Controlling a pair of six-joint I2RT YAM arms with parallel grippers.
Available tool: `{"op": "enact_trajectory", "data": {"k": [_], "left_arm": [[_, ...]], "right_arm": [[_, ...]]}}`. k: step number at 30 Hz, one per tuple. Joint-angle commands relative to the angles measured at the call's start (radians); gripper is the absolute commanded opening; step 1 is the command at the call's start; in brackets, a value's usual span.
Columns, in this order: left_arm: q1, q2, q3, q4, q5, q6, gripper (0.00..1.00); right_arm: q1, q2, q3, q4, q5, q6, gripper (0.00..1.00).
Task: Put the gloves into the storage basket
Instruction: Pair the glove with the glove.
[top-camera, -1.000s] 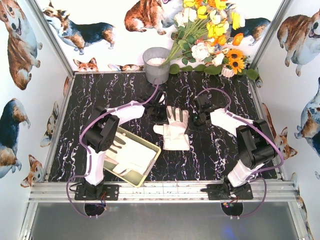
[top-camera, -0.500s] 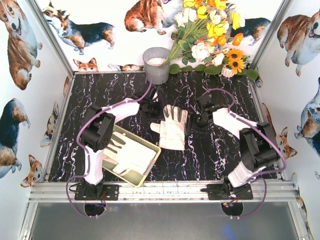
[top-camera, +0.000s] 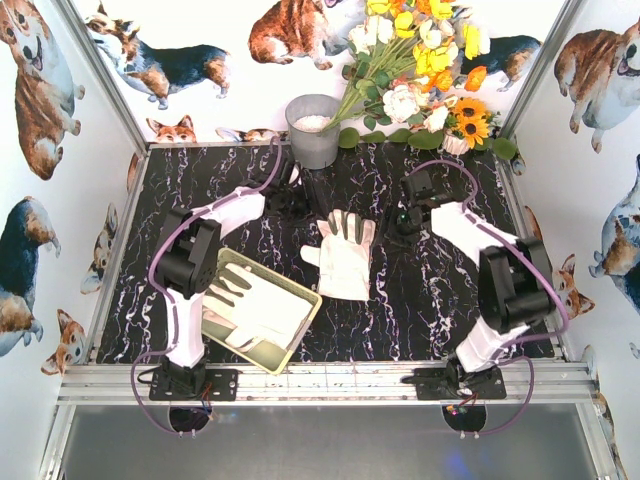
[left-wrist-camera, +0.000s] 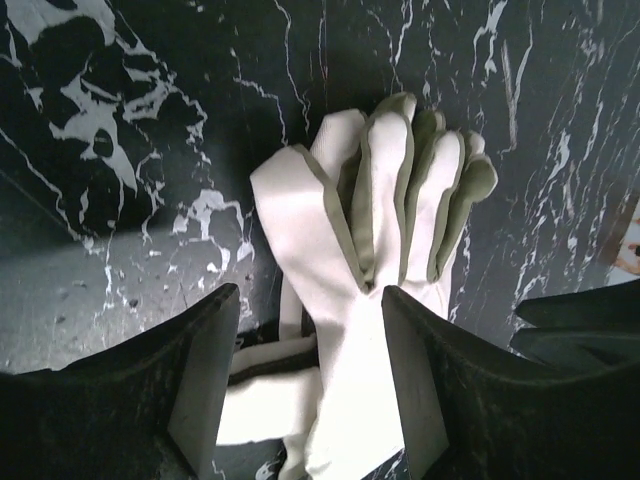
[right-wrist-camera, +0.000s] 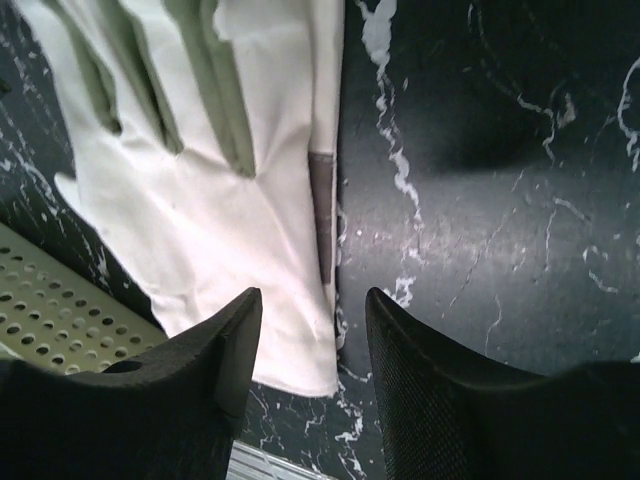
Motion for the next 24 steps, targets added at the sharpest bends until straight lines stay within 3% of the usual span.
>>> {"op": "enact_trajectory", "data": {"k": [1, 16, 20, 24], "left_arm": [[0.025, 0.063, 0.042, 0.060, 0.062, -0.048, 0.54], [0.033, 0.192, 0.120, 0.059, 0.116, -0.049, 0.45], [0.033, 0.218, 0.143, 0.062, 0.124, -0.049, 0.27], [0.034, 0.220, 0.152, 0.091, 0.128, -0.050, 0.10]], "right_arm": [[-0.018, 0.069, 0.069, 0.070, -0.055, 0.015, 0.47], [-0.024, 0.270, 0.148, 0.063, -0.135, -0.026, 0.43], [-0.024, 0.308, 0.152, 0.061, -0.147, -0.035, 0.37], [-0.024, 0.337, 0.162, 0.037, -0.135, -0.053, 0.24]]}}
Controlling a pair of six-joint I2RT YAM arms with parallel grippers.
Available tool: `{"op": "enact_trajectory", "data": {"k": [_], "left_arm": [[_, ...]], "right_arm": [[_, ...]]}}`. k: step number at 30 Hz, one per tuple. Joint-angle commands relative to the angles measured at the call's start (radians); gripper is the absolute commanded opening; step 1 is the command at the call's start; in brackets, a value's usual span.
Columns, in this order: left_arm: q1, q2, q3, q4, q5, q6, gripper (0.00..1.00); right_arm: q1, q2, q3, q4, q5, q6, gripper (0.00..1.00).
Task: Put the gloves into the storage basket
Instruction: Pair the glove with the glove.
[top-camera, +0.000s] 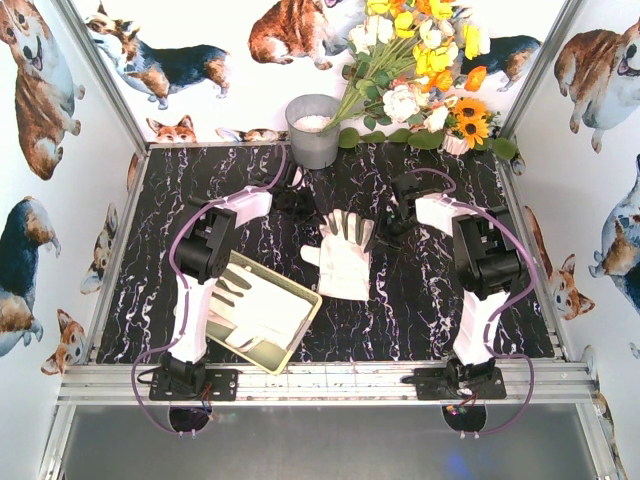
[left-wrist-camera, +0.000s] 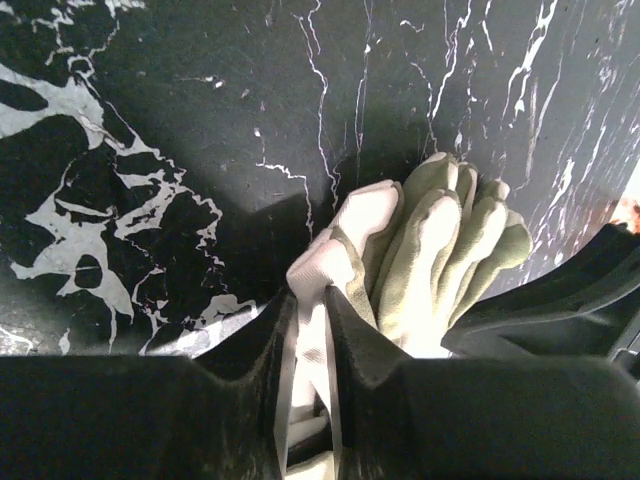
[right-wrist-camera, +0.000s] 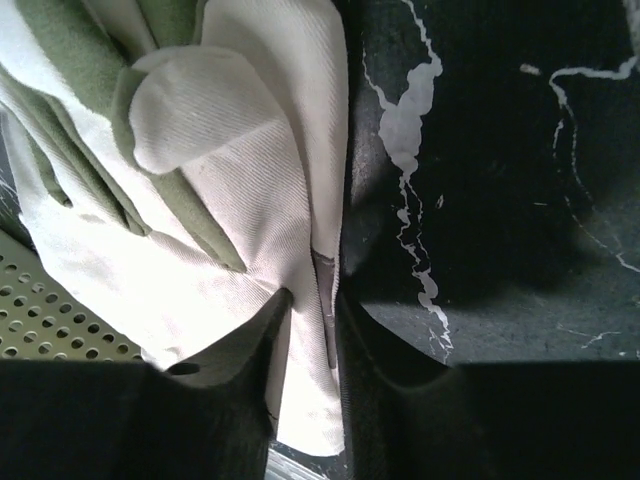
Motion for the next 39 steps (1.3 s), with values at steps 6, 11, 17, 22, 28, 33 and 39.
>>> {"op": "enact_trajectory", "data": {"k": [6, 11, 17, 22, 28, 33, 39], "left_arm": [[0.005, -0.007, 0.023, 0.103, 0.031, 0.015, 0.00], [0.003, -0.015, 0.017, 0.167, 0.071, 0.018, 0.00], [0.002, 0.020, 0.063, 0.197, 0.124, 0.040, 0.00], [-0.003, 0.098, 0.154, 0.134, 0.168, 0.089, 0.00], [-0.008, 0.145, 0.189, 0.044, 0.160, 0.141, 0.00], [-0.008, 0.137, 0.221, -0.007, 0.124, 0.172, 0.15], [-0.005, 0.069, 0.250, -0.069, 0.068, 0.208, 0.39]], "right_arm": [[-0.002, 0.065, 0.042, -0.031, 0.052, -0.059, 0.11], [-0.002, 0.071, 0.049, -0.047, 0.071, -0.071, 0.08], [-0.002, 0.075, 0.056, -0.051, 0.070, -0.073, 0.07], [-0.002, 0.075, 0.056, -0.054, 0.070, -0.072, 0.07], [-0.002, 0.070, 0.057, -0.054, 0.071, -0.072, 0.07], [-0.003, 0.035, 0.071, -0.054, 0.058, -0.065, 0.16], [-0.017, -0.061, 0.077, -0.043, 0.019, -0.051, 0.37]]}}
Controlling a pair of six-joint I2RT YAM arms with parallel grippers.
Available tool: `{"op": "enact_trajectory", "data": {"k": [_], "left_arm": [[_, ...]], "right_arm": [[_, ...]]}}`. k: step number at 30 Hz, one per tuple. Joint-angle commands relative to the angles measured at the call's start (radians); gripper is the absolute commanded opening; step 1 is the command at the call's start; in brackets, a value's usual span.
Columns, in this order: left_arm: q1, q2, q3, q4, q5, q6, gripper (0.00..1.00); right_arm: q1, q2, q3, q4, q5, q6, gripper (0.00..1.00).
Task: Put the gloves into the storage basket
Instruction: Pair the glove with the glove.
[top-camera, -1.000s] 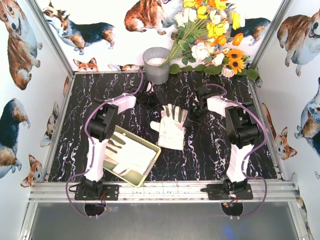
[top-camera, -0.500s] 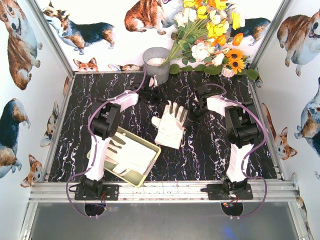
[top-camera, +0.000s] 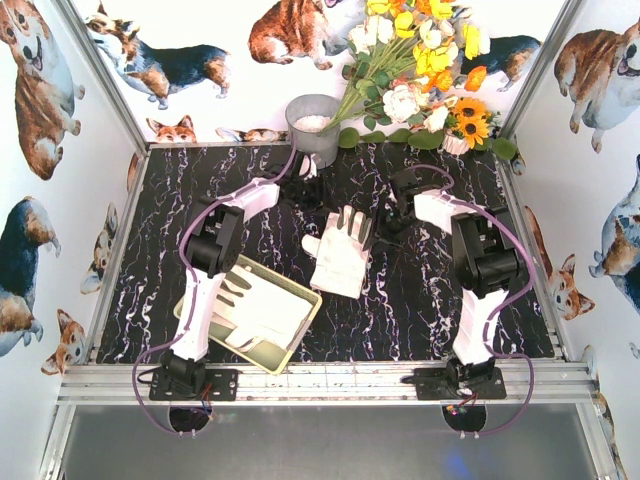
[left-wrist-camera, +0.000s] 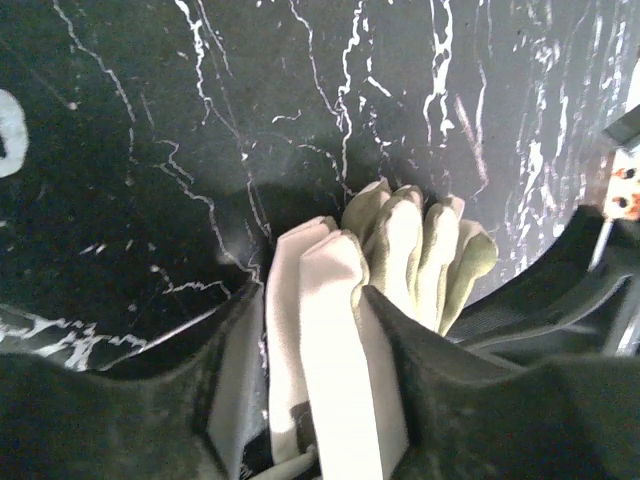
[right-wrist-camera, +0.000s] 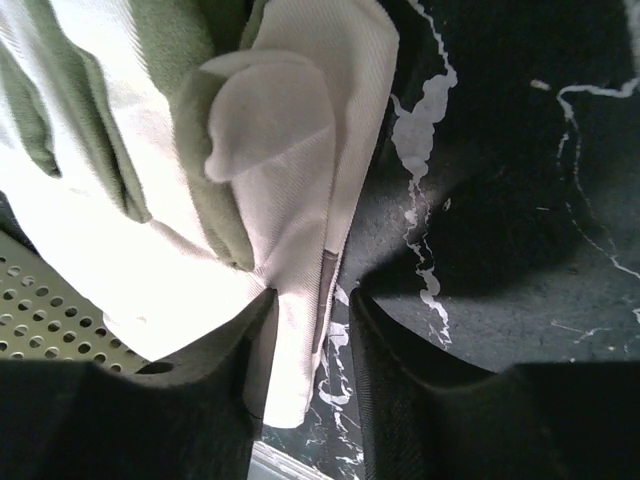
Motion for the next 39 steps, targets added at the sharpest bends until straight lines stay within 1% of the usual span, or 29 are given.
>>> {"op": "enact_trajectory", "data": {"k": [1, 3, 5, 10, 15, 18, 21, 32, 37, 39], "left_arm": [[0.001, -0.083, 0.020, -0.072, -0.054, 0.059, 0.42], [0.001, -0.119, -0.005, -0.097, -0.069, 0.079, 0.46], [0.002, -0.157, -0.042, -0.117, -0.079, 0.094, 0.48], [-0.003, -0.247, -0.146, -0.180, -0.096, 0.116, 0.49], [-0.013, -0.306, -0.223, -0.243, -0.084, 0.111, 0.43], [-0.027, -0.317, -0.239, -0.280, -0.074, 0.122, 0.39], [-0.042, -0.321, -0.246, -0.299, -0.066, 0.127, 0.37], [-0.058, -0.299, -0.272, -0.281, -0.066, 0.136, 0.29], [-0.059, -0.281, -0.272, -0.259, -0.064, 0.134, 0.20], [-0.059, -0.277, -0.278, -0.251, -0.062, 0.134, 0.18]], "right_arm": [[-0.020, -0.105, 0.021, 0.016, 0.004, -0.004, 0.39], [-0.022, -0.136, 0.008, 0.025, -0.019, 0.005, 0.42], [-0.022, -0.161, -0.007, 0.033, -0.040, 0.021, 0.44], [-0.022, -0.215, -0.078, 0.089, -0.093, 0.088, 0.45], [-0.022, -0.224, -0.124, 0.115, -0.114, 0.118, 0.46], [-0.022, -0.228, -0.162, 0.142, -0.122, 0.152, 0.46], [-0.022, -0.227, -0.188, 0.160, -0.133, 0.175, 0.46], [-0.025, -0.205, -0.233, 0.200, -0.135, 0.204, 0.47], [-0.036, -0.199, -0.263, 0.233, -0.137, 0.227, 0.47], [-0.040, -0.194, -0.271, 0.242, -0.135, 0.231, 0.47]]}}
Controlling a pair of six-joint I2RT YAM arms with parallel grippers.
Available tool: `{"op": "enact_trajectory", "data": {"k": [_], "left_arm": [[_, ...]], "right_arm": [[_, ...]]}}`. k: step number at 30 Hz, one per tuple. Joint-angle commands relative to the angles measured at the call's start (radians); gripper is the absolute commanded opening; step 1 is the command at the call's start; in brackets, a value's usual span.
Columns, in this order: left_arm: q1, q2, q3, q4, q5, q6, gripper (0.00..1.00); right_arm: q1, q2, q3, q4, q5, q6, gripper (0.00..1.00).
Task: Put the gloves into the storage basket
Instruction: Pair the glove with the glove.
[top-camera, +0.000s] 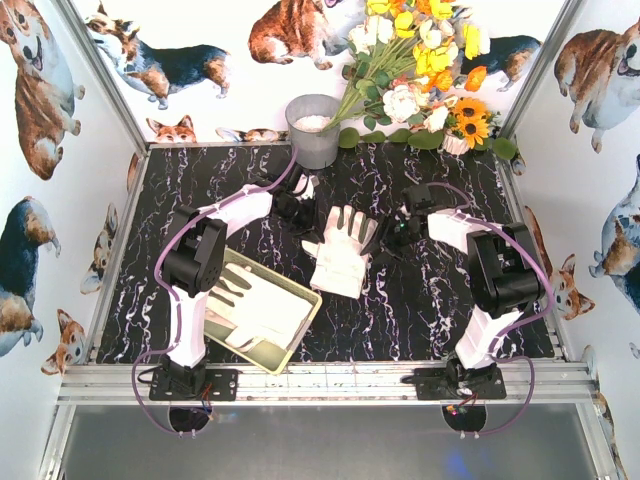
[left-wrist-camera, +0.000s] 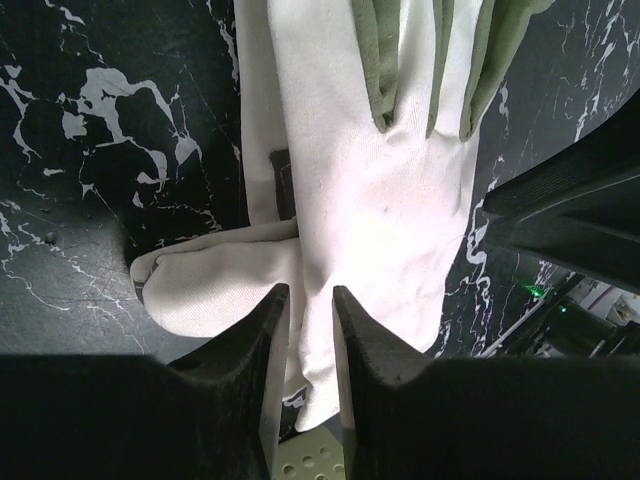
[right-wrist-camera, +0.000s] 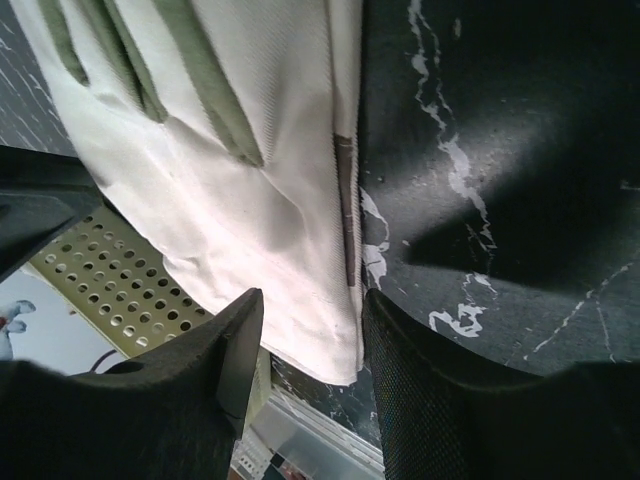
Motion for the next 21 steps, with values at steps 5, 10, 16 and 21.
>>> {"op": "enact_trajectory", "data": {"k": [5, 10, 16, 21], "left_arm": [[-0.005, 0.037, -0.024, 0.049, 0.019, 0.016, 0.16], [-0.005, 0.057, -0.038, 0.056, 0.020, 0.026, 0.16], [-0.005, 0.073, -0.058, 0.059, 0.009, 0.039, 0.13], [-0.005, 0.077, -0.071, 0.059, 0.007, 0.044, 0.11]], "right_arm": [[-0.013, 0.025, -0.032, 0.086, -0.015, 0.035, 0.47], [-0.013, 0.043, -0.052, 0.114, -0.020, 0.048, 0.47], [-0.011, 0.077, -0.082, 0.161, -0.043, 0.070, 0.46], [-0.005, 0.095, -0.090, 0.193, -0.060, 0.088, 0.46]]}}
